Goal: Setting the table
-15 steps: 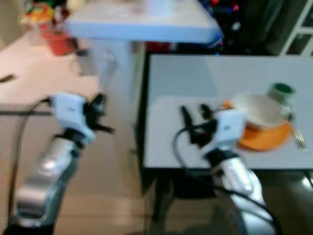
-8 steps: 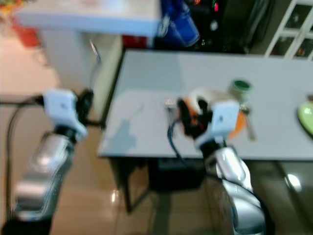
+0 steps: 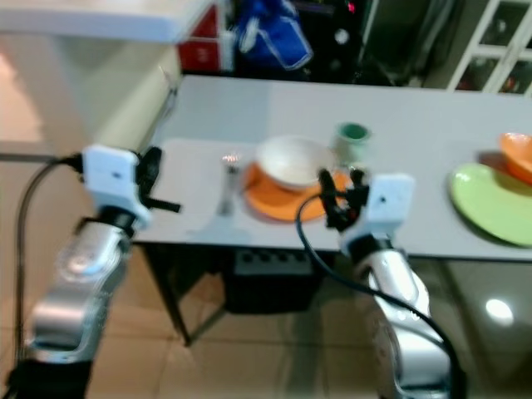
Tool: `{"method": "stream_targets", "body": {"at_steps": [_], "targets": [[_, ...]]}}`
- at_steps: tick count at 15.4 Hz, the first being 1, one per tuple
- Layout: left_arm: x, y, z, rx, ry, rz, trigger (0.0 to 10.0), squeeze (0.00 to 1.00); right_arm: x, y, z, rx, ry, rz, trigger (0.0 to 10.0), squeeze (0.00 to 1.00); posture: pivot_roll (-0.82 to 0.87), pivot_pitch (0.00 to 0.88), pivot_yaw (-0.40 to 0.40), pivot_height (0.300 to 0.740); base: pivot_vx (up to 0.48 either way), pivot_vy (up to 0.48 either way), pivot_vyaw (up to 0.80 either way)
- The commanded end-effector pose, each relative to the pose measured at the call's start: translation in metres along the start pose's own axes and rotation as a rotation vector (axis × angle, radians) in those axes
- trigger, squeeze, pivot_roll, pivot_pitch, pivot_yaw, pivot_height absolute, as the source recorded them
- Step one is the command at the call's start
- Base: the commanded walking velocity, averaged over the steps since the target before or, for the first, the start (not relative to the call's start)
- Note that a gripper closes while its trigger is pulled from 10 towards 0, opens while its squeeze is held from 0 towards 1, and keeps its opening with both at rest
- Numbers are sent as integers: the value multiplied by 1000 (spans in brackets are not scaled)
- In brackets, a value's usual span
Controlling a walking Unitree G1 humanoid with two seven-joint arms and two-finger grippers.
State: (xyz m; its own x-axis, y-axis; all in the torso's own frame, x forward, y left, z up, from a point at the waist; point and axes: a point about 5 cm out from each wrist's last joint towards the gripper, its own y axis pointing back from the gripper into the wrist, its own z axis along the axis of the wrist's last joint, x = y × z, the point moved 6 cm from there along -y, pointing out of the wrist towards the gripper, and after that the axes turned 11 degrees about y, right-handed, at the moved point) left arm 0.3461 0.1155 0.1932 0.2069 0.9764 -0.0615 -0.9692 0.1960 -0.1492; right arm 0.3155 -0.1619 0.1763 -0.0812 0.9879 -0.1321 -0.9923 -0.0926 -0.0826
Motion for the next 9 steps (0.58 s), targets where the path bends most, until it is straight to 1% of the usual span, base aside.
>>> {"method": "stream_targets", "body": {"at_steps": [1,9], "targets": [[4,-2,5,-17,-20,11,10000,0,0,-1,4,-6,7,-5,10000,0,-77,0,20,740,0,-480,0],[4,-2,4,-15,-23,17,10000,0,5,-1,2,7,22,25,10000,0,-73,0,16,740,0,-480,0]]}}
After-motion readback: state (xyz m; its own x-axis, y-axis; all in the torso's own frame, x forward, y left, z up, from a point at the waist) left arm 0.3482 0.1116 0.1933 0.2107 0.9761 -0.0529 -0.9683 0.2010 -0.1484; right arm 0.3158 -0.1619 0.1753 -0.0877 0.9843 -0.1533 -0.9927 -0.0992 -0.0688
